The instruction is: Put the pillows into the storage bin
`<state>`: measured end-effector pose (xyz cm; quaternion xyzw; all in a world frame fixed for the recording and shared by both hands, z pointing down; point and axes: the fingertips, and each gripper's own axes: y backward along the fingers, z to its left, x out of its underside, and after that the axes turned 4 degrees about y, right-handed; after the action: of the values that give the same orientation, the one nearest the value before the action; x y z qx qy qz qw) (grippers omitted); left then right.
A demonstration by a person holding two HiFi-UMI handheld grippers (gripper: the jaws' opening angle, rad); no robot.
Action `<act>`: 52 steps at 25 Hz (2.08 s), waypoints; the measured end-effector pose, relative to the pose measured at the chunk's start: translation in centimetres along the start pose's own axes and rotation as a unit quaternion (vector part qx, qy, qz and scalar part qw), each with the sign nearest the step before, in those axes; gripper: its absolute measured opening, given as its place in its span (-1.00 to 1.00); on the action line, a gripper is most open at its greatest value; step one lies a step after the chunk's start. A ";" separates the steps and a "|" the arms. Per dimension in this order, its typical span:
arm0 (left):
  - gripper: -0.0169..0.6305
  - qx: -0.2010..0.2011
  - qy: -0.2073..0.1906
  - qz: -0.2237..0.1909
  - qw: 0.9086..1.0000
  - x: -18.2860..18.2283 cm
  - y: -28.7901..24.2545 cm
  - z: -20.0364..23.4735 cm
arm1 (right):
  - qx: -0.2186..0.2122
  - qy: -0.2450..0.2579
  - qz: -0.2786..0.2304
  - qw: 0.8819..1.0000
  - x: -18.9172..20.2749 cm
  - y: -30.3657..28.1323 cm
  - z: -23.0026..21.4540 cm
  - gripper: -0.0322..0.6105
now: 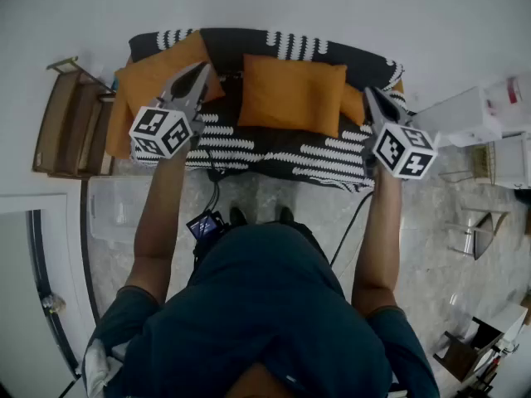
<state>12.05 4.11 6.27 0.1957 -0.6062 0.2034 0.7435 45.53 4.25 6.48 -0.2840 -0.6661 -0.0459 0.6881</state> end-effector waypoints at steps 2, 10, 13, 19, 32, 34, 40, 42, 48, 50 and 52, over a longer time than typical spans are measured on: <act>-0.95 0.004 0.003 0.001 1.000 0.0 0.5 1.1 | 0.005 -0.001 0.003 1.000 0.2 -0.5 1.1 -0.80; -0.95 0.012 0.021 0.012 1.000 0.9 1.1 4.7 | 0.023 -0.009 0.017 1.000 0.9 -2.2 3.2 -0.80; -0.95 0.010 0.034 0.020 0.999 2.3 0.3 5.8 | 0.027 -0.015 0.029 0.999 2.0 -3.2 2.7 -0.80; -0.95 -0.005 0.053 0.057 0.997 6.4 -3.3 7.6 | 0.015 -0.057 0.040 0.997 4.7 -7.6 -1.6 -0.79; -0.87 -0.093 0.093 0.142 0.981 17.7 -15.9 14.2 | -0.046 -0.131 0.141 0.980 14.8 -23.8 -14.8 -0.54; -0.83 -0.104 0.101 0.160 0.976 20.4 -17.2 15.5 | -0.050 -0.142 0.159 0.976 16.8 -26.1 -16.2 -0.47; -0.70 -0.134 0.121 0.215 0.960 28.7 -20.2 19.6 | -0.045 -0.164 0.212 0.962 23.4 -32.0 -20.4 -0.35; -0.63 -0.142 0.128 0.230 0.954 31.4 -21.1 20.9 | -0.042 -0.168 0.231 0.957 25.7 -33.7 -21.6 -0.32; -0.46 -0.163 0.158 0.286 0.931 40.9 -23.3 23.6 | -0.034 -0.175 0.291 0.940 32.8 -37.7 -24.4 -0.21; -0.41 -0.167 0.169 0.304 0.922 44.2 -24.0 24.1 | -0.032 -0.176 0.309 0.934 35.1 -38.9 -25.2 -0.20; -0.33 -0.172 0.180 0.322 0.913 47.4 -24.6 24.5 | -0.028 -0.179 0.322 0.929 37.2 -40.0 -26.1 -0.18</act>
<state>13.85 -26.67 56.27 -0.1809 -0.5183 0.3564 0.7560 55.10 -29.24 55.99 -0.5064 -0.6489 0.2110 0.5272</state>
